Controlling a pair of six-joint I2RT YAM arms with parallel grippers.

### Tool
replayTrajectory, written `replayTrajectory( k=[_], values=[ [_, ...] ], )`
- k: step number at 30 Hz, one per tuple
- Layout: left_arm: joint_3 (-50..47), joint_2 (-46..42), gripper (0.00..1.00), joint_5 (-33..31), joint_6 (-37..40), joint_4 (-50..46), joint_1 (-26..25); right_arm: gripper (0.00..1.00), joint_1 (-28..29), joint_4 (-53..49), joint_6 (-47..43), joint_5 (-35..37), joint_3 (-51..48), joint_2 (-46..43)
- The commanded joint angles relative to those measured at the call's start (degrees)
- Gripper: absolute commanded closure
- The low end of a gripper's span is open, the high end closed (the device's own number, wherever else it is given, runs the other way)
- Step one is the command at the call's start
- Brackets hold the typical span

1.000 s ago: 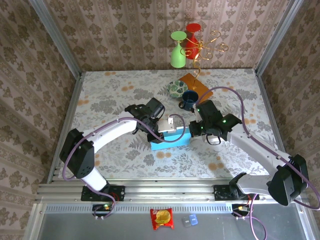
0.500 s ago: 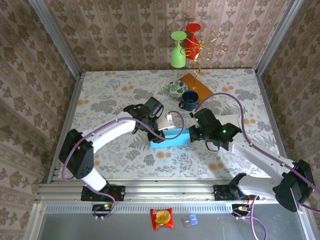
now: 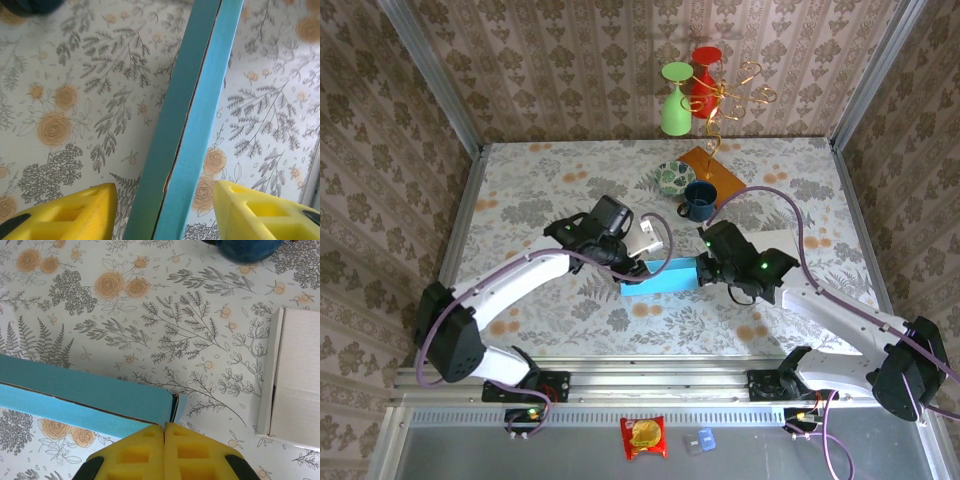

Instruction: Fold the paper box

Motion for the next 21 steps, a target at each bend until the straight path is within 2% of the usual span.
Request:
replayTrajectory(
  k=[1, 5, 10, 13, 21],
  values=[
    [-0.1, -4.6, 0.50, -2.3, -7.0, 1.7, 1.2, 1.00, 0.5, -4.0, 1.5, 1.6, 1.6, 1.7],
    [1.3, -7.7, 0.60, -3.3, -11.6, -3.6, 4.1, 1.00, 0.5, -4.8, 1.9, 1.4, 2.6, 2.5],
    [3.0, -7.7, 0.68, 1.3, -16.2, -13.8, 8.9, 1.00, 0.5, -5.1, 1.9, 0.5, 3.5, 3.4],
    [2.5, -7.8, 0.67, 2.7, -17.0, -16.0, 9.6, 1.00, 0.5, -5.1, 1.9, 0.4, 3.4, 3.5],
    [1.6, -6.4, 0.60, 2.4, -15.4, -14.3, 9.6, 1.00, 0.5, -5.6, 1.7, 0.0, 3.5, 3.6]
  ],
)
